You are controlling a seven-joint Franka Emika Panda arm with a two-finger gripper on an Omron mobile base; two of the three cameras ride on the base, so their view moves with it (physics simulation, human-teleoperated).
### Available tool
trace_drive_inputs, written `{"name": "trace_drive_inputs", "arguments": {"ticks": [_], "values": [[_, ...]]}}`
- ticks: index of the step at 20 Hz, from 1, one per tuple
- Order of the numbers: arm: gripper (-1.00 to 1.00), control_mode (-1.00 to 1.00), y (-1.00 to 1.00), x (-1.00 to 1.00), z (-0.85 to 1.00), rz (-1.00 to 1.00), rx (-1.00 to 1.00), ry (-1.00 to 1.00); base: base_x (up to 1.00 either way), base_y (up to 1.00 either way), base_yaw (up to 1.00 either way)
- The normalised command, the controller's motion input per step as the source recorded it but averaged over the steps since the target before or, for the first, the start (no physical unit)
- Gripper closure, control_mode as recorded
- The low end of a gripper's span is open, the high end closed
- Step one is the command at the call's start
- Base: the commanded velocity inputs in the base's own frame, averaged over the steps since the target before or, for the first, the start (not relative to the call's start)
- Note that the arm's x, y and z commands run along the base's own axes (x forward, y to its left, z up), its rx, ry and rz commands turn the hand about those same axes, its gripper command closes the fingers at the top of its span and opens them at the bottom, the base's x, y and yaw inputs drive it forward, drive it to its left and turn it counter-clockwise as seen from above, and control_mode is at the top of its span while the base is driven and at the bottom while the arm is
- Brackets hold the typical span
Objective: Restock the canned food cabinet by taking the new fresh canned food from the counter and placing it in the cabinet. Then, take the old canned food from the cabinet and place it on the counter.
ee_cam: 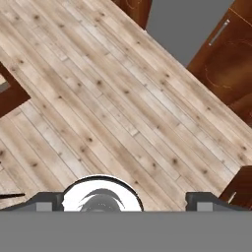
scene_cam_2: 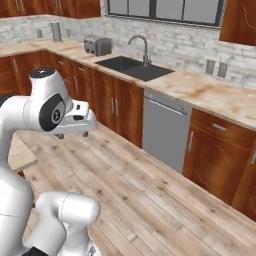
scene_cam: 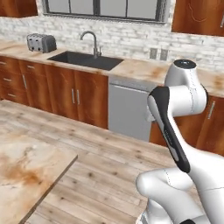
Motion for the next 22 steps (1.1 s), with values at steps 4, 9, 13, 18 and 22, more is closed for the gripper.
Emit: {"name": "trace_drive_inputs", "arguments": {"ticks": [4,9,13,18,22], "values": [[-1.00,1.00,0.00,0.00,0.00,0.00,0.00,0.00,1.00,0.00,0.00],[-1.00,1.00,0.00,0.00,0.00,0.00,0.00,0.00,1.00,-0.05,0.15],[-1.00,1.00,0.00,0.00,0.00,0.00,0.00,0.00,1.00,-0.07,0.46],[-1.00,1.00,0.00,0.00,0.00,0.00,0.00,0.00,1.00,-0.13,0.33],[-1.00,1.00,0.00,0.00,0.00,0.00,0.00,0.00,1.00,0.00,0.36]]}}
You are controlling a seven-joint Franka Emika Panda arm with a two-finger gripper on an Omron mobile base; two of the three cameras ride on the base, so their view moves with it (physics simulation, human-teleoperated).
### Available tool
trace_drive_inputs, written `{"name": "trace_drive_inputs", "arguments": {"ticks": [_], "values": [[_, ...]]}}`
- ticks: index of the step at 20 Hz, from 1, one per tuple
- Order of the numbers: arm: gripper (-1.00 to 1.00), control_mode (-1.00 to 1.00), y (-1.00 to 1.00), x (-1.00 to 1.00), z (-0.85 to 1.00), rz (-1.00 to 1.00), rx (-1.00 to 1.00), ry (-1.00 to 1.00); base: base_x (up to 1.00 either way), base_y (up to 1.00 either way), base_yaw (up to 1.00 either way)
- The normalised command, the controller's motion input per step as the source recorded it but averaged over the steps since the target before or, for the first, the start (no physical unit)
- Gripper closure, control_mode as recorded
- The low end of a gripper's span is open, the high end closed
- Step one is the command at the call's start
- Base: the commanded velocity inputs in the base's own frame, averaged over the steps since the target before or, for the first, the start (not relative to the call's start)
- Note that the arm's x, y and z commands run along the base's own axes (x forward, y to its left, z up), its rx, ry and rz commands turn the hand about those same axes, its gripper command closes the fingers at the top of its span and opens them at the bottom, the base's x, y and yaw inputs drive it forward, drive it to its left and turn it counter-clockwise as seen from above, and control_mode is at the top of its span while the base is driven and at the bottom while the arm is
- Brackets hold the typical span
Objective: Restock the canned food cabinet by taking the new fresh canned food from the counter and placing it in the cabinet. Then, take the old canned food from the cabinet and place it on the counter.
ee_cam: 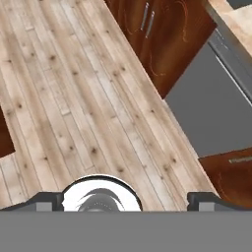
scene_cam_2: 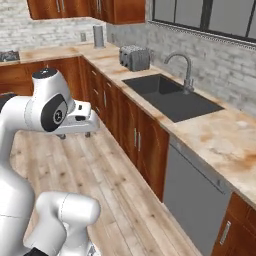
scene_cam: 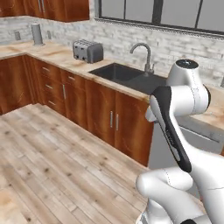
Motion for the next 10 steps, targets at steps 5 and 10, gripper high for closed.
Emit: {"name": "trace_drive_inputs", "arguments": {"ticks": [5,10], "values": [[-1.00,1.00,0.00,0.00,0.00,0.00,0.00,0.00,1.00,0.00,0.46],[-1.00,1.00,0.00,0.00,0.00,0.00,0.00,0.00,1.00,0.00,0.33]]}}
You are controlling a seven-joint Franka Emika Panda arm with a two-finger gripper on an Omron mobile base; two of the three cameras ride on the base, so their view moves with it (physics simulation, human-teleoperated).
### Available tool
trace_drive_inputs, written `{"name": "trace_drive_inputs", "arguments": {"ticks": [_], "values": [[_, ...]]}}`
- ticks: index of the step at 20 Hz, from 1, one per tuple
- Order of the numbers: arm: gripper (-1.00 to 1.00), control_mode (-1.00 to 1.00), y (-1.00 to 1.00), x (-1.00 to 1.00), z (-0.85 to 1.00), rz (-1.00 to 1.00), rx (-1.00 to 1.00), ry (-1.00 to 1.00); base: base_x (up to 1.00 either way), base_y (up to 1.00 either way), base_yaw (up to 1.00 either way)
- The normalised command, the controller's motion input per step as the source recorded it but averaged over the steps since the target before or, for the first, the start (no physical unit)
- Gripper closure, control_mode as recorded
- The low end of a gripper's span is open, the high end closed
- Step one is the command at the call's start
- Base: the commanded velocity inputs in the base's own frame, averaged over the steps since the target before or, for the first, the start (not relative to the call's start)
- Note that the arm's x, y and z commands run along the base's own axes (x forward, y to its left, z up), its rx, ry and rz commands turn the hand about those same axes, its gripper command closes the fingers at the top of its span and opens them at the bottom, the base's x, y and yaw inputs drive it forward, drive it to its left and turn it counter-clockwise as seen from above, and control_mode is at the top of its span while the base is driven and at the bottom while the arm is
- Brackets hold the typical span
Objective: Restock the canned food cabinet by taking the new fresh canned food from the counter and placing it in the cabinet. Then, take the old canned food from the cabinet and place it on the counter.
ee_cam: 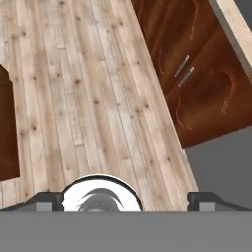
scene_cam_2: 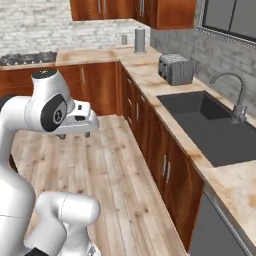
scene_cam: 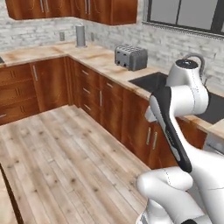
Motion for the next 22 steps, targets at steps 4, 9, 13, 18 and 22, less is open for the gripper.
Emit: {"name": "trace_drive_inputs", "arguments": {"ticks": [4,9,13,18,22], "values": [[-1.00,1.00,0.00,0.00,0.00,0.00,0.00,0.00,1.00,0.03,0.23],[-1.00,1.00,0.00,0.00,0.00,0.00,0.00,0.00,1.00,0.21,0.20],[-1.00,1.00,0.00,0.00,0.00,0.00,0.00,0.00,1.00,0.39,0.12],[-1.00,1.00,0.00,0.00,0.00,0.00,0.00,0.00,1.00,0.26,0.18],[-1.00,1.00,0.00,0.00,0.00,0.00,0.00,0.00,1.00,0.00,0.27]]}}
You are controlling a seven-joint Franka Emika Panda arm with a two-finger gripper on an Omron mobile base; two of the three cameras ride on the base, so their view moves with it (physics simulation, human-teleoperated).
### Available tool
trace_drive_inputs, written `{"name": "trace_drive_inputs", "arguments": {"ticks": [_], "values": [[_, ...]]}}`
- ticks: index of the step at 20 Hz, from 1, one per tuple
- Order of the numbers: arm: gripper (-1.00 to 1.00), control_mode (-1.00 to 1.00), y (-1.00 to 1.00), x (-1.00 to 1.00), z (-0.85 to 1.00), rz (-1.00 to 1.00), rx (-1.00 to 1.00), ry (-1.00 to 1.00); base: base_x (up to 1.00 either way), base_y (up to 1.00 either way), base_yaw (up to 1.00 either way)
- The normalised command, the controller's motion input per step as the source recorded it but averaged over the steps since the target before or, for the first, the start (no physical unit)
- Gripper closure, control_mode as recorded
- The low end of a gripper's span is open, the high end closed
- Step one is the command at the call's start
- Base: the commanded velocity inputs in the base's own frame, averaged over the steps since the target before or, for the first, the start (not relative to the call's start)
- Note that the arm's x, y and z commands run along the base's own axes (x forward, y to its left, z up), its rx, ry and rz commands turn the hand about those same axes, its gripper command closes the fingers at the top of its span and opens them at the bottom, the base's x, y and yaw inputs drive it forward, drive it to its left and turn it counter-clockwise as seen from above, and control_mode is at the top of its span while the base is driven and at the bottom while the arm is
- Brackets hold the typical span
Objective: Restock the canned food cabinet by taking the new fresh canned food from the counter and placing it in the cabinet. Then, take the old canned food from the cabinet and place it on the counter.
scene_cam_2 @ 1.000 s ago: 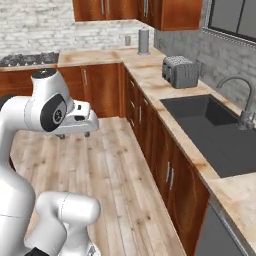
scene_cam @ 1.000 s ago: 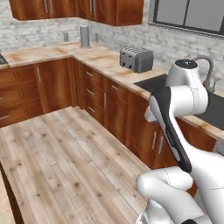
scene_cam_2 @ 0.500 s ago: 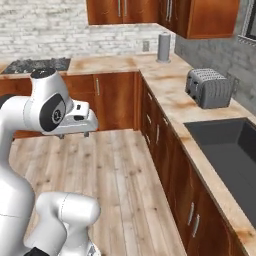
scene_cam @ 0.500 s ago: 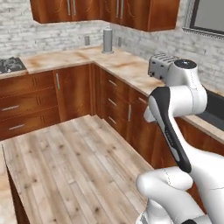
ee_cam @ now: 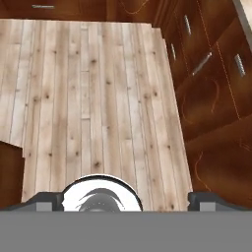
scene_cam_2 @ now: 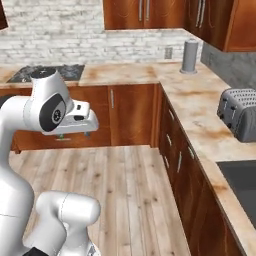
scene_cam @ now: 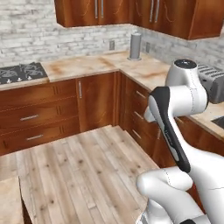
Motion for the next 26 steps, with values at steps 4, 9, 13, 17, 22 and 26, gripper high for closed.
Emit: {"name": "trace_drive_inputs", "arguments": {"ticks": [4,9,13,17,22,26], "values": [[-1.00,1.00,0.00,0.00,0.00,0.00,0.00,0.00,1.00,-0.02,0.32],[-1.00,1.00,0.00,0.00,0.00,0.00,0.00,0.00,1.00,-0.12,0.41],[-1.00,1.00,0.00,0.00,0.00,0.00,0.00,0.00,1.00,-0.01,0.35],[-1.00,1.00,0.00,0.00,0.00,0.00,0.00,0.00,1.00,0.00,0.33],[-1.00,1.00,0.00,0.00,0.00,0.00,0.00,0.00,1.00,-0.03,0.39],[-1.00,1.00,0.00,0.00,0.00,0.00,0.00,0.00,0.90,-0.01,0.79]]}}
